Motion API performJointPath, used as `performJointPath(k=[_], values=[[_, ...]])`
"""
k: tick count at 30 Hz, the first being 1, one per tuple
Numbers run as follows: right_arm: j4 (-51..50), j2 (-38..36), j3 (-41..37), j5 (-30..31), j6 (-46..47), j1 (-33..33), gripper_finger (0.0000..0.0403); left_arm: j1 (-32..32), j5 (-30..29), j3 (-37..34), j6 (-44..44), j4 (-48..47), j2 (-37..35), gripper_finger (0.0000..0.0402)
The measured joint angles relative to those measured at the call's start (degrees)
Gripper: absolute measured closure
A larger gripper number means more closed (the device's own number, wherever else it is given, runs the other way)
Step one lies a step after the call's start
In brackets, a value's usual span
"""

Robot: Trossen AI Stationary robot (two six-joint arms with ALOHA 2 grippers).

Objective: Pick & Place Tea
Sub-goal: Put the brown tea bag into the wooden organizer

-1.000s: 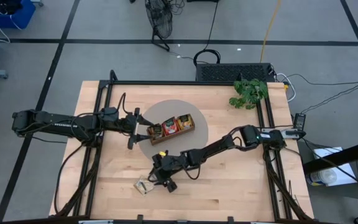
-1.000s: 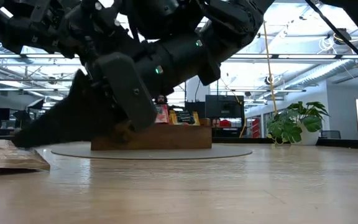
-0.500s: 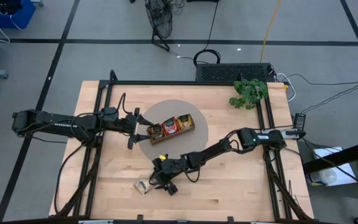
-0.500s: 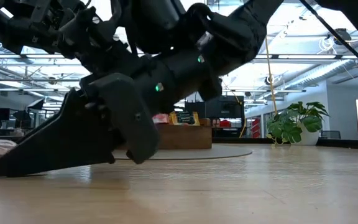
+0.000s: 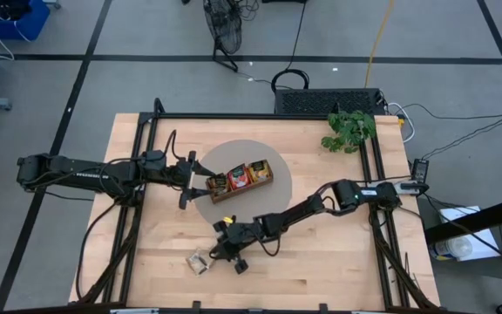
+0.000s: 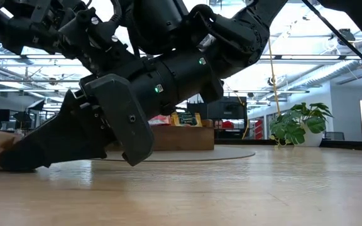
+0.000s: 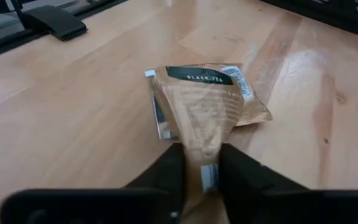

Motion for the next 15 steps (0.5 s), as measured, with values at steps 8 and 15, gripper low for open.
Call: performJointPath(k=[8,15], values=[[-4.9,-3.0,-0.1,-0.1,1.2,1.1,0.0386,0.0,0.0,0.0,0.0,0.0,0.0,0.0121],[-12.1,-11.6,-2.5,-2.3,0.4,1.9,0.039,0.0,0.0,0.0,0.0,0.0,0.0,0.0121]])
